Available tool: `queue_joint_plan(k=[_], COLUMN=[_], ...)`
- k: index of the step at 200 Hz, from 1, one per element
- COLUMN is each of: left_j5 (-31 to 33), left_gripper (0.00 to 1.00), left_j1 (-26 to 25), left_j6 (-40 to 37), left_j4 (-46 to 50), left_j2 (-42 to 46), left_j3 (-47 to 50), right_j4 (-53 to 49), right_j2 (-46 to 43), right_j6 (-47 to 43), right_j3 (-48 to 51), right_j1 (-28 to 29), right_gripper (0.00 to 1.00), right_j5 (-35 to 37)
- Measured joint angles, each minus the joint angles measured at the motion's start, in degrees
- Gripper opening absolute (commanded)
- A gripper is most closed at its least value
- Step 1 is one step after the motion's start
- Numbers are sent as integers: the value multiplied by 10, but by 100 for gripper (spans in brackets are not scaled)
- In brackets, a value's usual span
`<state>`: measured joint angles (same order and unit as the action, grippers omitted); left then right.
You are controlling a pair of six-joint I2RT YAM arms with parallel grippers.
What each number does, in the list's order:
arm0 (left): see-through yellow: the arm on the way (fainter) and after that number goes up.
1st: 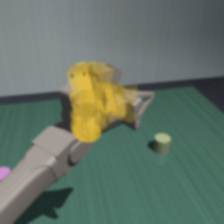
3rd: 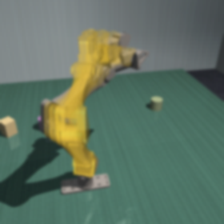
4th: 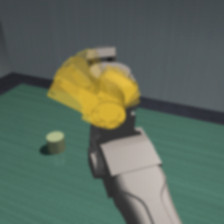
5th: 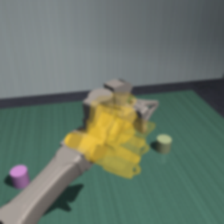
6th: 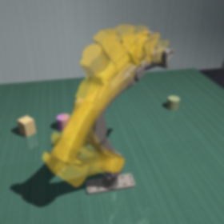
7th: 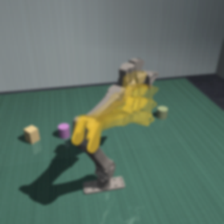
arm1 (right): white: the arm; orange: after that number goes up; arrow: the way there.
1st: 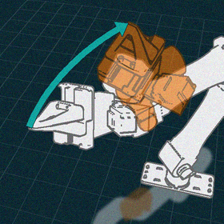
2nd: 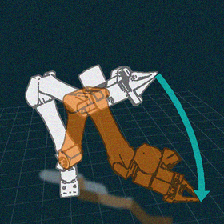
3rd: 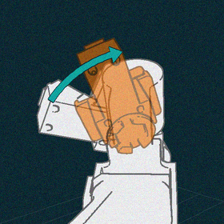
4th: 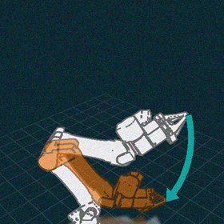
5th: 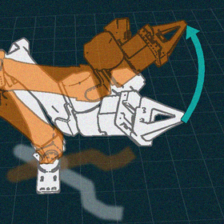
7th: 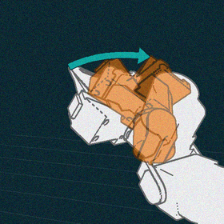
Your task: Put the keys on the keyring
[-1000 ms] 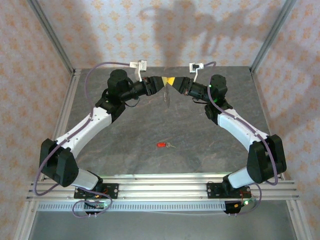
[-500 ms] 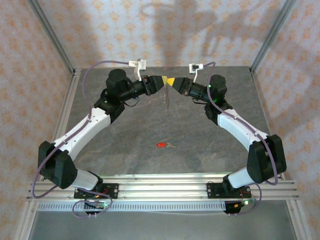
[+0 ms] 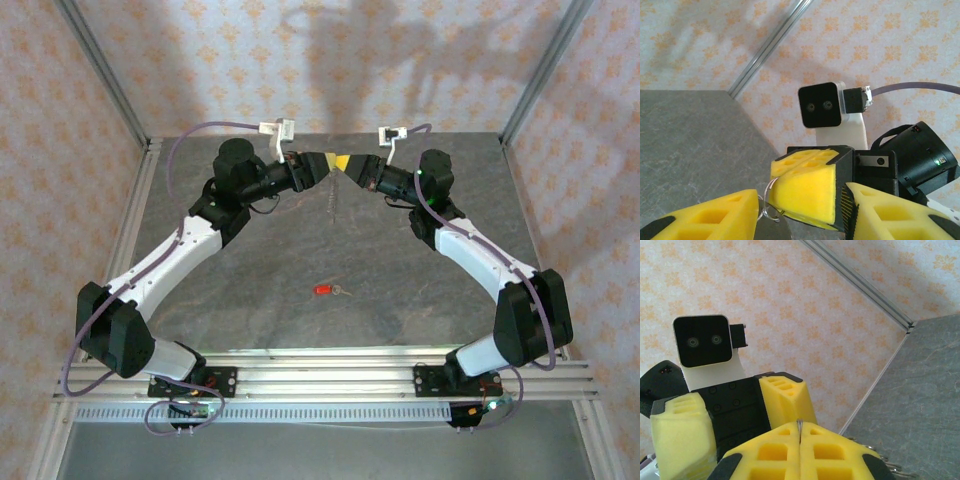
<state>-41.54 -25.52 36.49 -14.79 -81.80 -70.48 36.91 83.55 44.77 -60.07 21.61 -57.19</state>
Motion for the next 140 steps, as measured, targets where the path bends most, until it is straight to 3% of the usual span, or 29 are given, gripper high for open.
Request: queue_joint_plan(k=[140], left_j5=[-2], left_gripper=[46], left_j1=[-14], left_j6=[1], left_j4=[-2], left_j2=[-13], left_j3=[-9], right_j4=[-1], right_j2=[1], right_j6=[0], right_j3=[0], right_j1=[0], right_gripper=[0], right_j5=[5])
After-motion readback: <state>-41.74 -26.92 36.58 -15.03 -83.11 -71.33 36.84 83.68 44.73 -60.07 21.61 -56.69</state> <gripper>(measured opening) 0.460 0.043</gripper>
